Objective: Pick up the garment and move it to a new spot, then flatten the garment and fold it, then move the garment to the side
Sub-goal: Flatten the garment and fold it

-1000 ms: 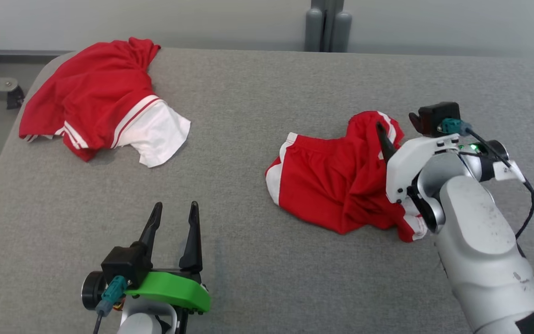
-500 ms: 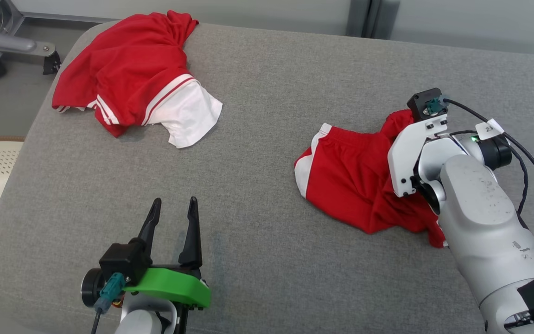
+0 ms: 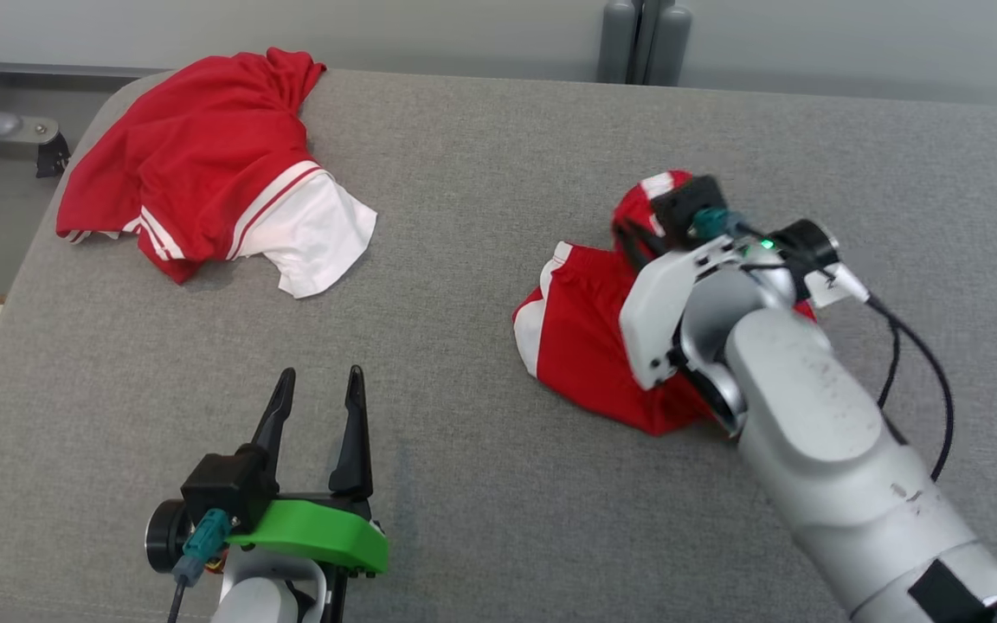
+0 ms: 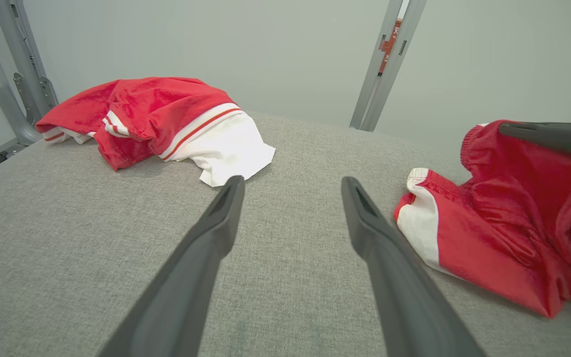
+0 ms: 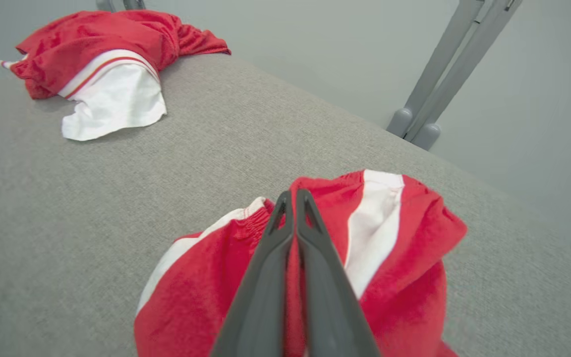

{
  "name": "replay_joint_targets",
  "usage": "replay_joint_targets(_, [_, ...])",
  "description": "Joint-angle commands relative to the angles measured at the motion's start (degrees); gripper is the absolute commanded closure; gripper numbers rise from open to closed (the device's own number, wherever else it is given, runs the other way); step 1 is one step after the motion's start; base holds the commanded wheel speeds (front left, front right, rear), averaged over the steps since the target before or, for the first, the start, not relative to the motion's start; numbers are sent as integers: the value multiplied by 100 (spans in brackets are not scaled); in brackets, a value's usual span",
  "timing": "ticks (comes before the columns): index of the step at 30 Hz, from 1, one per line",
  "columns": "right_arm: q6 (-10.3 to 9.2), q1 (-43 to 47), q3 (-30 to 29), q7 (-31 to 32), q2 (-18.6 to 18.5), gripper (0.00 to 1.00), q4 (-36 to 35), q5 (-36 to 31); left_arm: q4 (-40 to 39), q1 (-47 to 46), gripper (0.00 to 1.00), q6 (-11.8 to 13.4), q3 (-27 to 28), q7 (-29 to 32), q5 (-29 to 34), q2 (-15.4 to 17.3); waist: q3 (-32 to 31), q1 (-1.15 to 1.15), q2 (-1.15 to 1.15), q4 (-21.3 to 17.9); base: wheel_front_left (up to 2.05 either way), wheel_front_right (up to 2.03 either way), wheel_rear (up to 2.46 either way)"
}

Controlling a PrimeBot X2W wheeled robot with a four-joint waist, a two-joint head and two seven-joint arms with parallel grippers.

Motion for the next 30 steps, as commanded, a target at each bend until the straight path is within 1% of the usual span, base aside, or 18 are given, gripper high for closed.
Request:
replay_joint_targets(1, [1, 214, 276, -49, 5, 100, -221, 187, -3, 32, 0, -13, 29, 2, 49, 10, -47, 0, 0, -56, 0, 0, 0])
replay_joint_targets(6, [1, 785, 1377, -13, 20, 100, -1173, 846, -18, 28, 0, -40, 73, 1, 85, 11, -56, 0, 0, -114, 0, 0, 0])
replay_joint_targets(7, [1, 971, 1723, 24, 18, 100, -1435, 1044, -21, 8, 0, -50, 75, 2, 92, 11, -47, 0, 0, -115, 0, 0, 0])
replay_joint_targets(9, [1, 1128, 2023, 65, 21, 100, -1616, 1202, -23, -13, 0, -56, 66, 1, 97, 11, -32, 0, 0, -106, 0, 0, 0])
replay_joint_targets(13, [1, 1344, 2501, 95, 18, 100, -1693, 1479, -21, -39, 0, -53, 60, 1, 91, 11, 2, 0, 0, -78, 0, 0, 0])
replay_joint_targets(16, [1, 1392, 2828, 101, 14, 100, -1548, 1656, -8, -52, 0, -52, 62, 2, 77, 11, 18, 0, 0, -60, 0, 0, 0])
replay_joint_targets(18, [1, 1364, 2931, -39, 8, 100, -1421, 1657, -2, -66, 0, -48, 54, 1, 65, 11, 25, 0, 0, -53, 0, 0, 0])
replay_joint_targets(20, [1, 1397, 3030, -174, 18, 27, -1344, 1742, 4, -80, 0, -52, 54, 1, 55, 11, 25, 0, 0, -55, 0, 0, 0])
replay_joint_targets(21, [1, 1402, 3030, -246, 20, 0, -1326, 1774, 3, -81, 0, -53, 60, 1, 54, 11, 23, 0, 0, -63, 0, 0, 0])
replay_joint_targets(25, [1, 1421, 2971, -610, 22, 0, -1341, 1823, -5, -42, 0, -59, 64, 1, 83, 10, -26, 0, 0, -136, 0, 0, 0])
replay_joint_targets(27, [1, 1469, 2801, -849, 24, 0, -1401, 1769, -2, -22, 0, -61, 38, 1, 88, 10, -71, 0, 0, -183, 0, 0, 0])
replay_joint_targets(30, [1, 1616, 2366, -1190, 22, 0, -1514, 1666, 4, -4, 0, -59, -3, 1, 90, 11, -150, 0, 0, -268, 0, 0, 0])
